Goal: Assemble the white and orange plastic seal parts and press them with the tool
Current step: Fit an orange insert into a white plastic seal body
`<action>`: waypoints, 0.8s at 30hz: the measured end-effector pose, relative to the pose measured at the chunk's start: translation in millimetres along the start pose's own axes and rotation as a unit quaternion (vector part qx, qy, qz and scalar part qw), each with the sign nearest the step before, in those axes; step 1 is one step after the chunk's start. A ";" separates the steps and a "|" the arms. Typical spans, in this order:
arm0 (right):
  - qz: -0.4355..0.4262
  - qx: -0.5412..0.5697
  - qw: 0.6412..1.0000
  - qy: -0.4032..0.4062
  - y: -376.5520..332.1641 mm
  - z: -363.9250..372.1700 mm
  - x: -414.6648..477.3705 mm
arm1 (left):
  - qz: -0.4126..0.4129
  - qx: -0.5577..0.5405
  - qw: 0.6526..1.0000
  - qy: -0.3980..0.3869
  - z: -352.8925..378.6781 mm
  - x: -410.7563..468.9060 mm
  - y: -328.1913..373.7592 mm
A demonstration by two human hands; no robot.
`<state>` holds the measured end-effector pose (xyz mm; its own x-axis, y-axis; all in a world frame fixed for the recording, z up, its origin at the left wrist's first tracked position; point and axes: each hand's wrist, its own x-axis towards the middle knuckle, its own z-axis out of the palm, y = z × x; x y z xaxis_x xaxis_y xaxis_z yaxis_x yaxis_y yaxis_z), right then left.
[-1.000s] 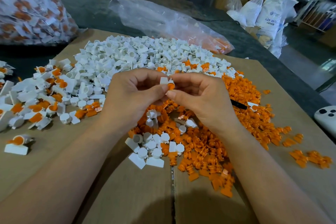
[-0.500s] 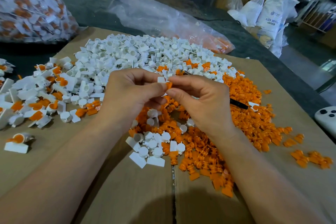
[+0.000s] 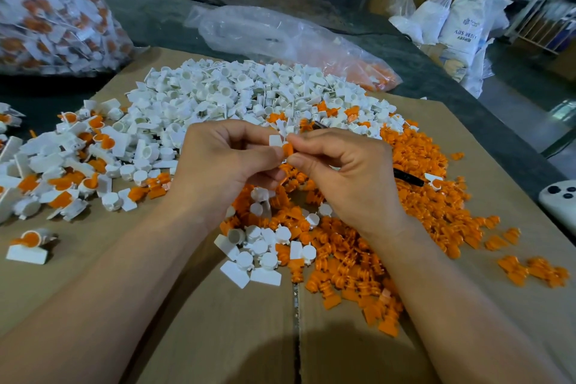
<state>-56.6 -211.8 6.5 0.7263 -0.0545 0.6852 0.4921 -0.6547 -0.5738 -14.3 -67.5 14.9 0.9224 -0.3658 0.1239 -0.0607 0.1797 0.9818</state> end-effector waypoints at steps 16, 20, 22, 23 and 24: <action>0.017 0.040 0.998 -0.035 -0.2 0.4 -2.0 | -0.052 -0.014 0.998 0.021 0.0 4.0 0.1; 0.006 0.030 0.999 -0.032 0.6 -0.2 -1.3 | -0.052 -0.009 0.998 0.017 -0.3 4.0 0.3; 0.000 0.024 0.999 -0.031 1.0 -0.1 -1.4 | -0.055 -0.009 0.998 0.016 -0.5 4.0 0.3; -0.002 0.021 0.999 -0.032 1.4 -0.3 -1.4 | -0.057 -0.009 0.998 0.017 -0.6 4.2 0.2; -0.002 0.020 0.999 -0.033 1.9 -0.4 -1.4 | -0.059 -0.010 0.998 0.017 -0.7 4.3 0.0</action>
<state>-57.0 -213.3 4.6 0.7536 -0.0017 0.6574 0.5126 -0.6245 -0.5892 -10.1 -68.4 15.4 0.9348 -0.3552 0.0019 0.0571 0.1554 0.9862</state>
